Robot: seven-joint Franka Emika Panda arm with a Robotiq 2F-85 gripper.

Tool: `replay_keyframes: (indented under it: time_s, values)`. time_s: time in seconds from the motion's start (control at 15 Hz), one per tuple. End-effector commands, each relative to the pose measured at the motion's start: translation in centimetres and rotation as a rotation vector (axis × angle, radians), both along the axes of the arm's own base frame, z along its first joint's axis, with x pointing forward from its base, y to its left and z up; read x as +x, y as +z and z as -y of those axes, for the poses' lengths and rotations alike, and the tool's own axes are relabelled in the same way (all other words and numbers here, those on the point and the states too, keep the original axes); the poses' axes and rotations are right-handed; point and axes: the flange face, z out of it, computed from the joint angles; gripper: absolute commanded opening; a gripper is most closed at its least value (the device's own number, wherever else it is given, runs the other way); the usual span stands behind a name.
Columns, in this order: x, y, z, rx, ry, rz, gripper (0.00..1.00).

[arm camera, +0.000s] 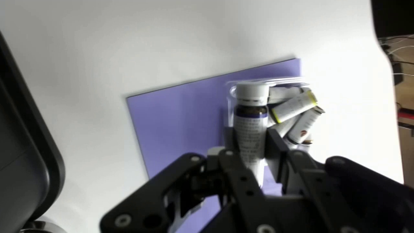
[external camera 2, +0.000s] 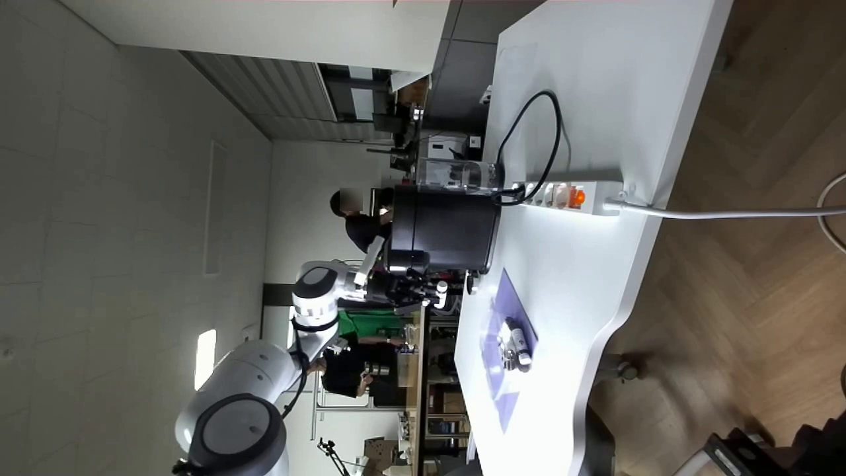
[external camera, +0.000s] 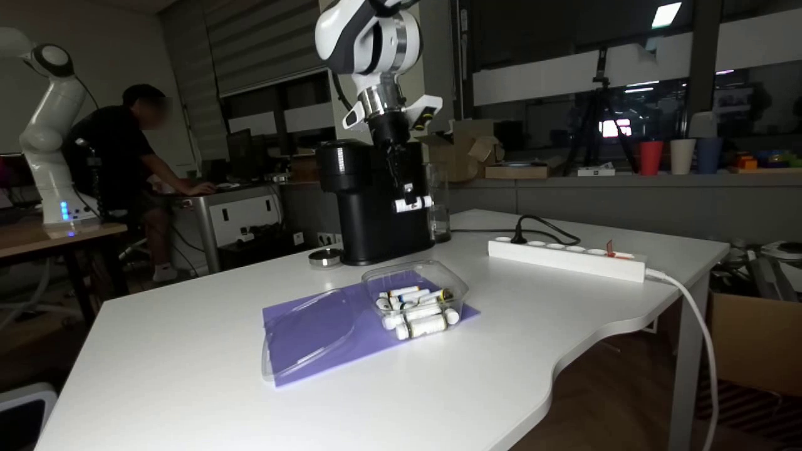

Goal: Move the bottle from the table to the container

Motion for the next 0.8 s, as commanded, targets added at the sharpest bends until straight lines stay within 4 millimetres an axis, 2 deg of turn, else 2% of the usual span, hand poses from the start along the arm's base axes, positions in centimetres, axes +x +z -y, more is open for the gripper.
replay_keyframes:
  time_s: [0.0,0.13,0.27,0.53,0.73]
  values:
    - [-2.2,3.3,1.6,0.048,-0.025,-0.102,0.07]
    - [-2.7,3.4,1.8,0.099,-0.031,-0.130,0.07]
    - [-3.1,2.4,1.5,0.169,-0.029,-0.149,0.07]
    - [-3.8,-1.6,-0.3,0.283,-0.011,-0.174,0.07]
    - [-4.3,-4.7,-1.8,0.308,0.006,-0.149,0.07]
